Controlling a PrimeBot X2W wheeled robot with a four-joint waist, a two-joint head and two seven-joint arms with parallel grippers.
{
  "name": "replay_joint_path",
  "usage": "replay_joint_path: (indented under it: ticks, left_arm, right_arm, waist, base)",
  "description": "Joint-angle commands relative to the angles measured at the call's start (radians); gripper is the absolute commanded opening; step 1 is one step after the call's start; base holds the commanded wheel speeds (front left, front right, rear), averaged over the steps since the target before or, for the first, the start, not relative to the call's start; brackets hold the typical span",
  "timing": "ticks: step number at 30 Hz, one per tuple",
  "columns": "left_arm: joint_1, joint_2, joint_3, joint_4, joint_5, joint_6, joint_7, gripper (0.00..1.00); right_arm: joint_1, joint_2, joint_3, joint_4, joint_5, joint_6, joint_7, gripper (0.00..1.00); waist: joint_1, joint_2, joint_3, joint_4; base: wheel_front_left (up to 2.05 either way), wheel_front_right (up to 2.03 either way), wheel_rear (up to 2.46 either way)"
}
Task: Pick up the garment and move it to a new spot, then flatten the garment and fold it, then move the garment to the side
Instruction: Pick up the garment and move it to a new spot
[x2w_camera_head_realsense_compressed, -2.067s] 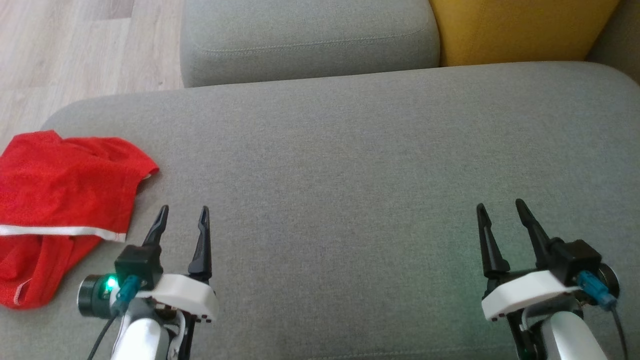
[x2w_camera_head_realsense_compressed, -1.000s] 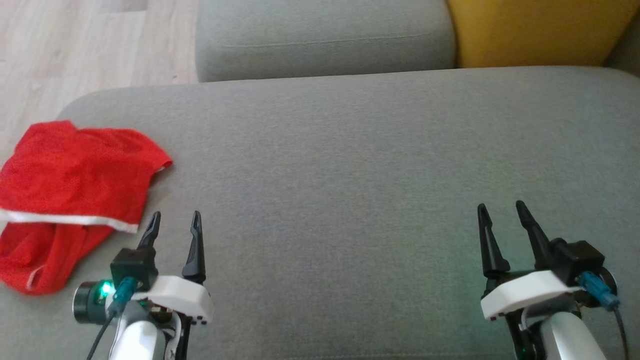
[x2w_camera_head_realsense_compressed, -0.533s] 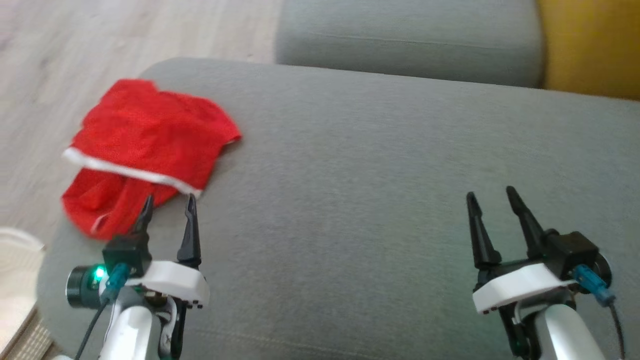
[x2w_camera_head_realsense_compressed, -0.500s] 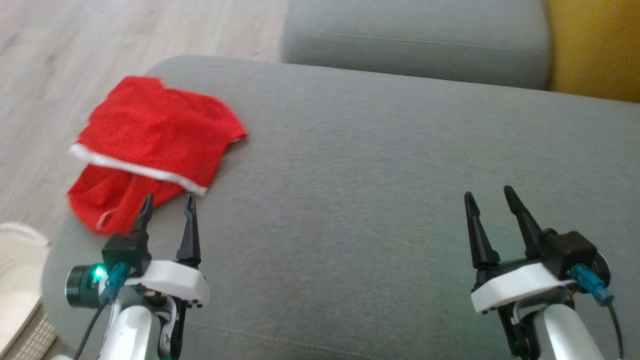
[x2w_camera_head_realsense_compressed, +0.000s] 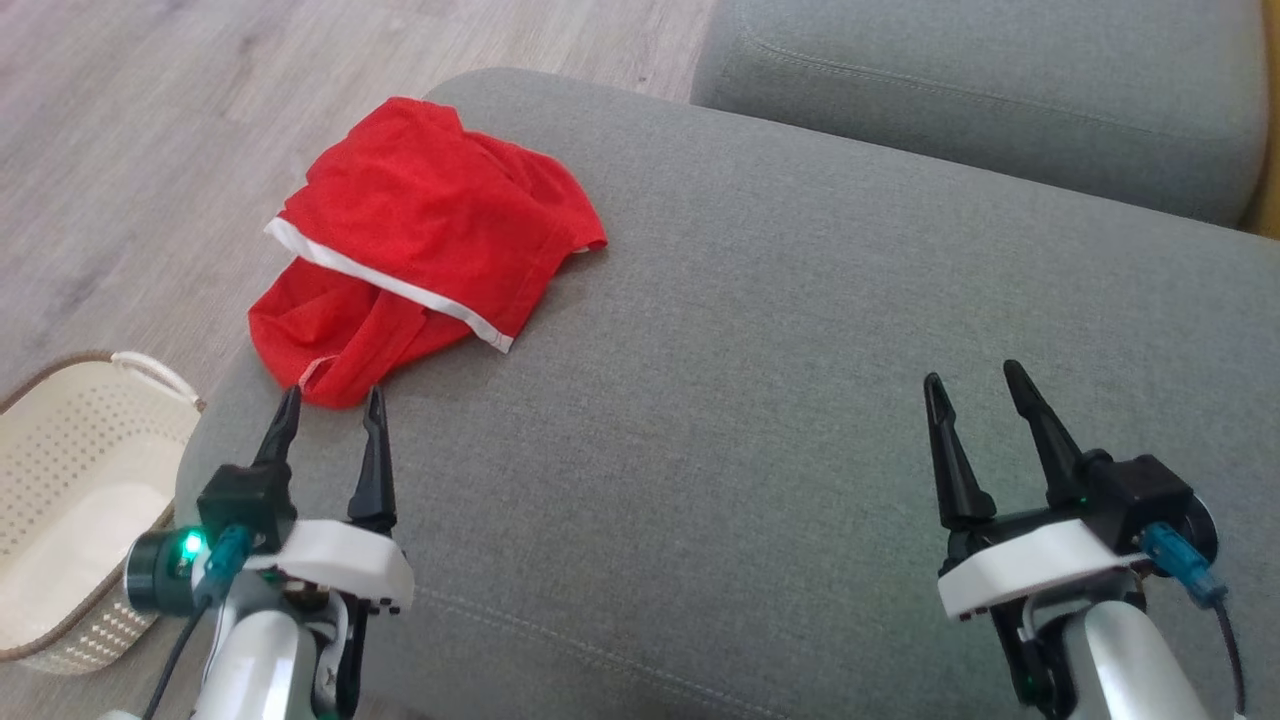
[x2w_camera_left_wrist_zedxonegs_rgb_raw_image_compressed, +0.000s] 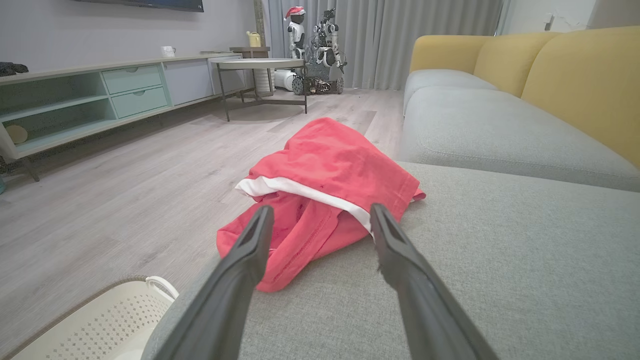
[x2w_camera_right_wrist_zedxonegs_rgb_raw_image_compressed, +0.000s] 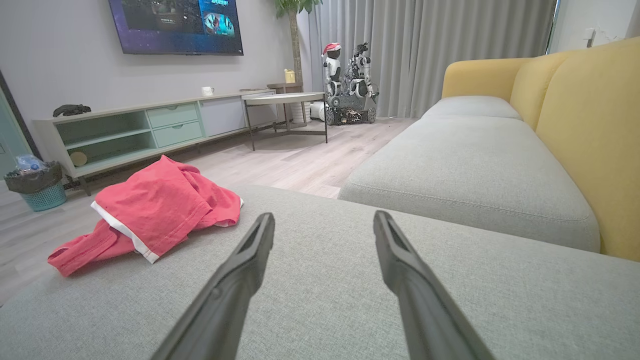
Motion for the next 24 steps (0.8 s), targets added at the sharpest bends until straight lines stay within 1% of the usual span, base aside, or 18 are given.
replay_joint_path:
  ticks: [1,15,20,24]
  left_arm:
    - [-0.064,0.017,0.042,-0.034,0.001,-0.002,-0.012,1.0]
    - [-0.08,0.005,0.033,-0.015,0.005,-0.001,-0.012,1.0]
    - [-0.114,-0.004,0.029,0.008,-0.012,-0.012,-0.012,1.0]
    - [-0.178,-0.006,0.028,0.054,-0.028,-0.021,-0.006,1.0]
  right_arm:
    - [-0.052,-0.002,0.024,-0.035,-0.007,-0.001,-0.003,1.0]
    - [-0.047,-0.001,0.029,-0.032,0.0,-0.001,-0.005,1.0]
    - [-0.06,-0.001,0.035,-0.044,0.0,-0.001,0.006,1.0]
    - [-0.082,-0.001,0.039,-0.064,-0.008,-0.001,0.021,1.0]
  waist:
    - [0.0,0.0,0.0,0.001]
    - [0.0,0.0,0.003,-0.003]
    - [0.0,0.0,0.033,-0.016]
    - [0.0,0.0,0.083,-0.047]
  base:
    - [0.0,0.0,0.0]
    - [0.0,0.0,0.0]
    - [0.0,0.0,0.0]
    - [0.0,0.0,0.0]
